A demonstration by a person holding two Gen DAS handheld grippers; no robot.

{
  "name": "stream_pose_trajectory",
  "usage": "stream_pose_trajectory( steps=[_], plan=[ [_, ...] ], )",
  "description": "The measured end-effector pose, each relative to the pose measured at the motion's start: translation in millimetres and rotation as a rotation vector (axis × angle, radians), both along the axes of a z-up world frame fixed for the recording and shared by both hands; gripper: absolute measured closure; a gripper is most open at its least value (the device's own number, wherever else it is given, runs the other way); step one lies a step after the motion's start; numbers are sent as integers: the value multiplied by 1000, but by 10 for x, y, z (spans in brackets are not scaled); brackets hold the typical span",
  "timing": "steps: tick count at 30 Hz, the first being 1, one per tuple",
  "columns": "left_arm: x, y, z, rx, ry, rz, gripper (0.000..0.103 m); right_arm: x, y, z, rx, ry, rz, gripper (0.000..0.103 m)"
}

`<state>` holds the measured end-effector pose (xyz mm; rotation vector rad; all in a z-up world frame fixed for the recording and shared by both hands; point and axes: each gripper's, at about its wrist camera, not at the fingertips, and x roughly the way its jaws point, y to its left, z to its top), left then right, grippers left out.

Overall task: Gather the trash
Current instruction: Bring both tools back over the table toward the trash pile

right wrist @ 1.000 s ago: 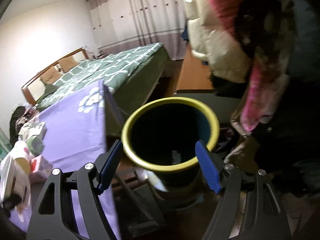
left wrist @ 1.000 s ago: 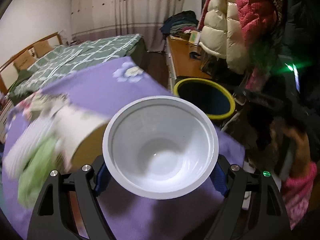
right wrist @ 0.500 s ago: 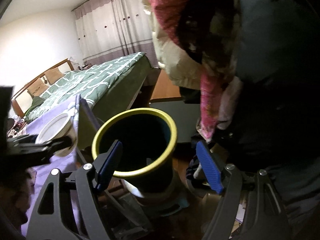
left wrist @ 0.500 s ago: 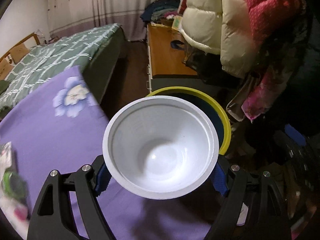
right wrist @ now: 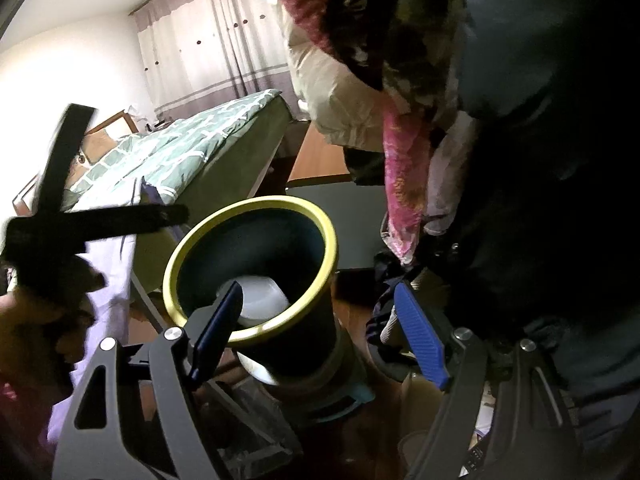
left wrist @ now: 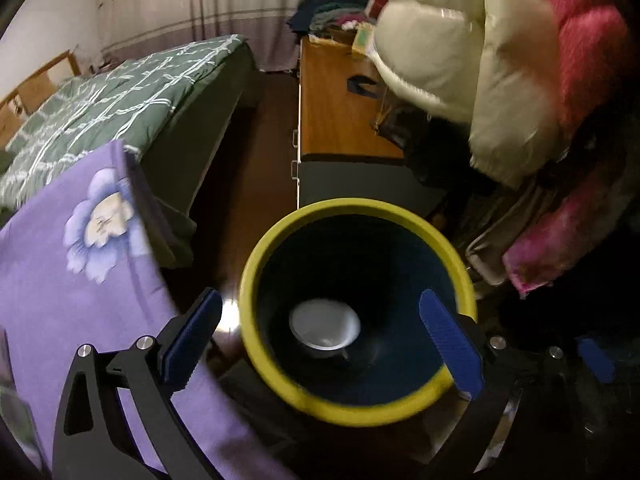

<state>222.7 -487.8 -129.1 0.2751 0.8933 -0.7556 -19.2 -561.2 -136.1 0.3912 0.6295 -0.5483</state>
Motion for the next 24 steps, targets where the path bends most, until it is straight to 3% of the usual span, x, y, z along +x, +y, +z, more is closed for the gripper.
stream_pose_trajectory(
  steps=[6, 12, 24],
  plan=[
    [-416, 919, 536, -75, -96, 51, 5, 156, 207, -8, -3, 4, 54, 28],
    [-731, 1972, 856, -97, -181, 172, 5, 372, 615, 56, -20, 6, 155, 28],
    [-1176, 4341, 1058, -84, -293, 581, 5, 776, 1973, 302, -80, -29, 452, 28]
  ],
)
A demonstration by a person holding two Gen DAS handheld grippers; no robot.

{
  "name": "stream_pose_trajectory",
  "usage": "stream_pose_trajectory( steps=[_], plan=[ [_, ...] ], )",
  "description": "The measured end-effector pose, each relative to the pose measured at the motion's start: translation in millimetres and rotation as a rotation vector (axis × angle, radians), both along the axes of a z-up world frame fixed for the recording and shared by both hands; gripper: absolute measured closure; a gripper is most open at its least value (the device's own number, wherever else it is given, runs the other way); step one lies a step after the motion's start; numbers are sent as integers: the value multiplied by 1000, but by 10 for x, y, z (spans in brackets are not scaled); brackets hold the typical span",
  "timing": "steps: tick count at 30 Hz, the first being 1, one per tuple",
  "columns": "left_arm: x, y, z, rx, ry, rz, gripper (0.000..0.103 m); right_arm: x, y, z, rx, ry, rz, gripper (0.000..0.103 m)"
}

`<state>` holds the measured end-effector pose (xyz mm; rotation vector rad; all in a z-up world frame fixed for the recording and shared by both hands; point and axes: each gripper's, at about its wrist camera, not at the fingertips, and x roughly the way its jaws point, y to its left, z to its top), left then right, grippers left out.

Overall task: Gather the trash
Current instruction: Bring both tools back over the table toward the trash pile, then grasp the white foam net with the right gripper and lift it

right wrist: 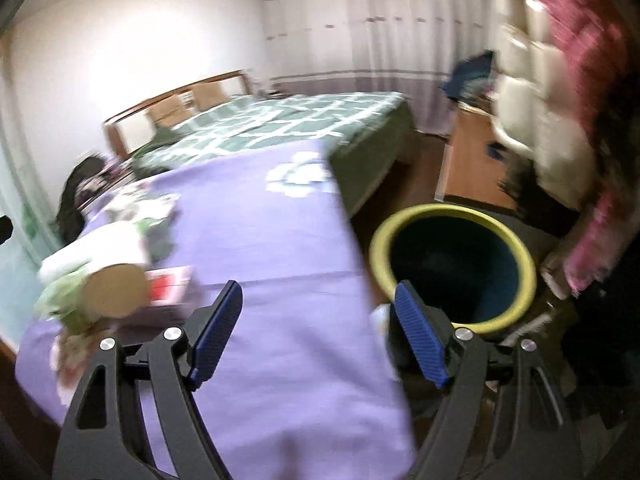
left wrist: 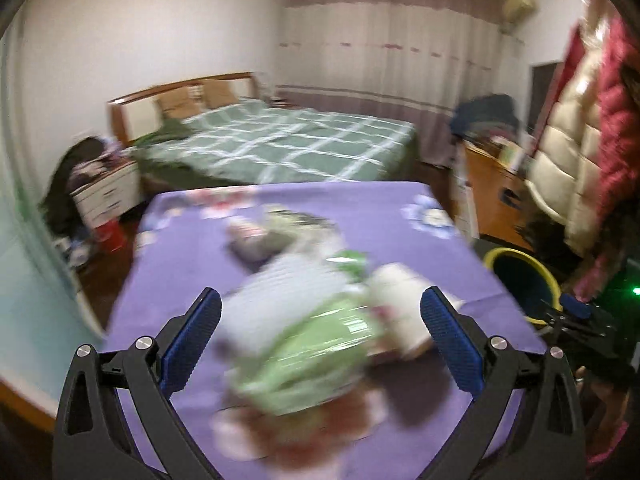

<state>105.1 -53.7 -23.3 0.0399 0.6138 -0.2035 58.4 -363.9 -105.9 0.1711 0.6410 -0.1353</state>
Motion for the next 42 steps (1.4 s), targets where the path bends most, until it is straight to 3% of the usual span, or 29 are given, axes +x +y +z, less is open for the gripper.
stream_pose_trajectory(
  steps=[8, 17, 22, 28, 34, 37, 42],
  plan=[
    [-363, 930, -32, 5, -27, 183, 5, 181, 967, 201, 11, -45, 230, 29],
    [-507, 1138, 14, 9, -61, 231, 5, 174, 1916, 239, -8, -67, 460, 28],
    [-514, 1136, 8, 18, -62, 242, 5, 392, 2381, 286, -21, -65, 555, 28],
    [-538, 1236, 32, 15, -70, 272, 5, 762, 2794, 173, -97, -14, 580, 29],
    [-504, 1283, -16, 10, -58, 276, 5, 984, 2875, 37, -140, 24, 546, 29],
    [-478, 1293, -47, 2, -51, 276, 5, 1031, 2868, -17, -145, 45, 543, 41],
    [-452, 1269, -81, -4, -38, 270, 5, 1047, 2860, -43, -145, 61, 560, 86]
  ],
)
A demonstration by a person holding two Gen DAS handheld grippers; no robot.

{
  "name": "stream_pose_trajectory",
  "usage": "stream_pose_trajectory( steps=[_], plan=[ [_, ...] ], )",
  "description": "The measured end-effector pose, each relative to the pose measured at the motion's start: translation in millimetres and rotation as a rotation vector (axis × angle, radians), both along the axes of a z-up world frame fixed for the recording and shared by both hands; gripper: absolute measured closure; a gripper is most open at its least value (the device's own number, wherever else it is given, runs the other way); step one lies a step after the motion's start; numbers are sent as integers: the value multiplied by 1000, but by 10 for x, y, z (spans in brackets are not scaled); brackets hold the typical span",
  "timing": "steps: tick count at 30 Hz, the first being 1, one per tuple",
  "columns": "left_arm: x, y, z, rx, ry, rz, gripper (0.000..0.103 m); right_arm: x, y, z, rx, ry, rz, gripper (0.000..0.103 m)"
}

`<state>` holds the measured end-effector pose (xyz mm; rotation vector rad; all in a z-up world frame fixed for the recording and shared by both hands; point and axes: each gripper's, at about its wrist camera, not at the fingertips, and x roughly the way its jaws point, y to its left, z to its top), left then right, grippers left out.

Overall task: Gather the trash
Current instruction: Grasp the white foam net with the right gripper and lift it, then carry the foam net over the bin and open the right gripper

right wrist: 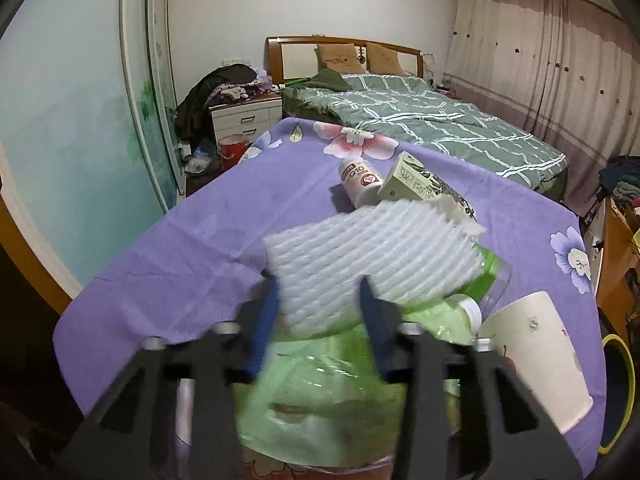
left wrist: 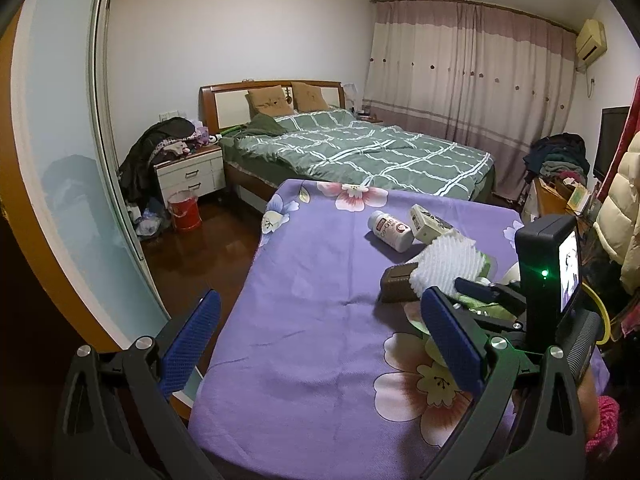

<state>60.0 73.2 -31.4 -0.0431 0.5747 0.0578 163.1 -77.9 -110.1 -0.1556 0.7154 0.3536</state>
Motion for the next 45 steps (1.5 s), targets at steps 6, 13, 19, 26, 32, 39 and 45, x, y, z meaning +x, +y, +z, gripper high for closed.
stream_pose_trajectory(
  steps=[6, 13, 19, 26, 32, 39, 45],
  plan=[
    [8, -35, -10, 1, 3, -2, 5, -59, -67, 83, 64, -8, 24, 96],
    [34, -86, -20, 0, 8, -14, 5, -227, -303, 440, 153, -78, 25, 96],
    [78, -203, -37, -4, 18, -46, 5, -329, -597, 723, 193, -147, -11, 96],
    [148, -446, -40, 9, 21, -104, 5, -387, -1043, 890, 245, -191, -87, 96],
    [209, -593, -44, 16, 26, -128, 5, -411, -1258, 965, 272, -216, -109, 96],
    [295, -810, -57, 14, 27, -179, 5, -477, -1653, 1026, 281, -247, -195, 96],
    [395, -1075, -94, 16, 30, -242, 5, -518, -2031, 1036, 267, -270, -280, 96]
  ],
)
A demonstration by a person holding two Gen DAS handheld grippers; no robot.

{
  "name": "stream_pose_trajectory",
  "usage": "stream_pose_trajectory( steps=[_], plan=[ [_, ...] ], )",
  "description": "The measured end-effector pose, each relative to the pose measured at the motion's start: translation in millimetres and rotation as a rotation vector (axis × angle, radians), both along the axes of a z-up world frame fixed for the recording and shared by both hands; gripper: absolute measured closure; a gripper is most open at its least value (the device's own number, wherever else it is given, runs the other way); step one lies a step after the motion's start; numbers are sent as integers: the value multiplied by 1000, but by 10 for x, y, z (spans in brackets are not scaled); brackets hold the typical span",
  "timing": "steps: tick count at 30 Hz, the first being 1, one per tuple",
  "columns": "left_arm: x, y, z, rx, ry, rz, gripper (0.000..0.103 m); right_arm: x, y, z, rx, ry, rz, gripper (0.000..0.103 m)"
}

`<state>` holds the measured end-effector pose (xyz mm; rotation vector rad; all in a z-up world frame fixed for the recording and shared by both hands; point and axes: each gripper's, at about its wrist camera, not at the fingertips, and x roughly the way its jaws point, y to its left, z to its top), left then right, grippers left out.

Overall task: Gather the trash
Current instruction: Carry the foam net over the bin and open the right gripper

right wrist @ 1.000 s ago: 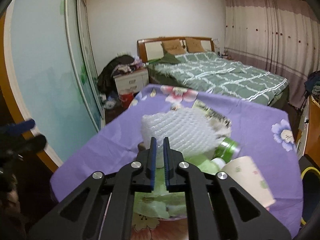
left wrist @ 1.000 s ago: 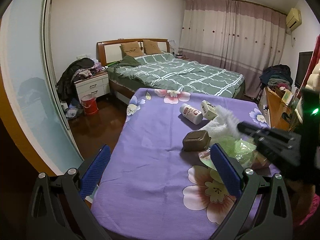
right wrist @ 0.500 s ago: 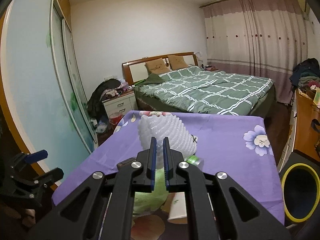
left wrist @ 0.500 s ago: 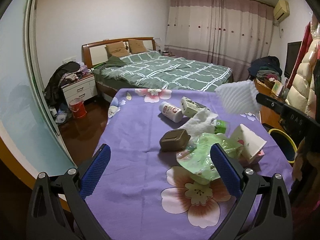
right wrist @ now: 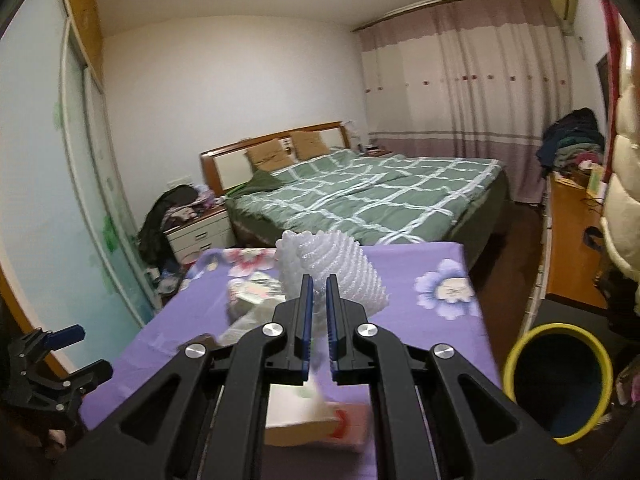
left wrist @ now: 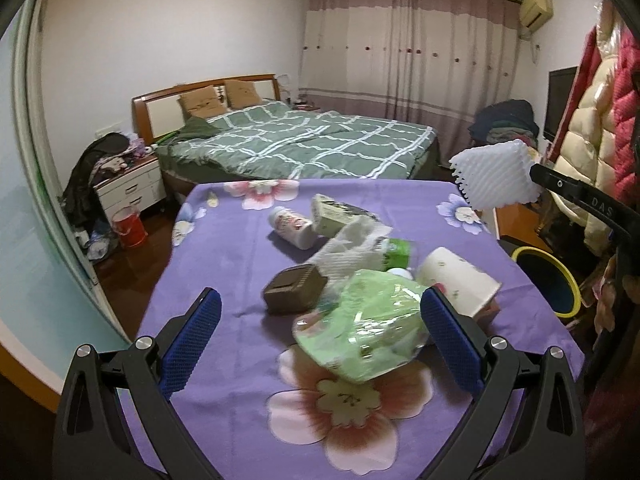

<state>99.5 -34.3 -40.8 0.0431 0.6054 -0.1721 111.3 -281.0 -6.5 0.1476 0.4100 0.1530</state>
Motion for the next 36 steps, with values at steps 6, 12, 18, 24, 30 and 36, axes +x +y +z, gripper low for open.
stream_pose_trajectory(
  steps=[6, 12, 18, 24, 30, 36],
  plan=[
    [127, -375, -77, -6, 18, -72, 5, -53, -605, -120, -13, 27, -147, 96],
    [238, -797, -166, 7, 31, -142, 5, -23, -1321, -404, -17, 103, -301, 96],
    [341, -1153, -254, 25, 63, -190, 5, 93, -1956, -809, 0, 209, -421, 96],
    [405, -1353, -299, 39, 80, -196, 5, 206, -2434, -1203, 25, 287, -509, 70],
    [468, -1466, -358, 54, 107, -191, 5, 171, -2525, -1338, 43, 295, -517, 67],
    [421, -1521, -471, 98, 114, -186, 5, 178, -2494, -1385, 67, 300, -494, 64]
  ],
)
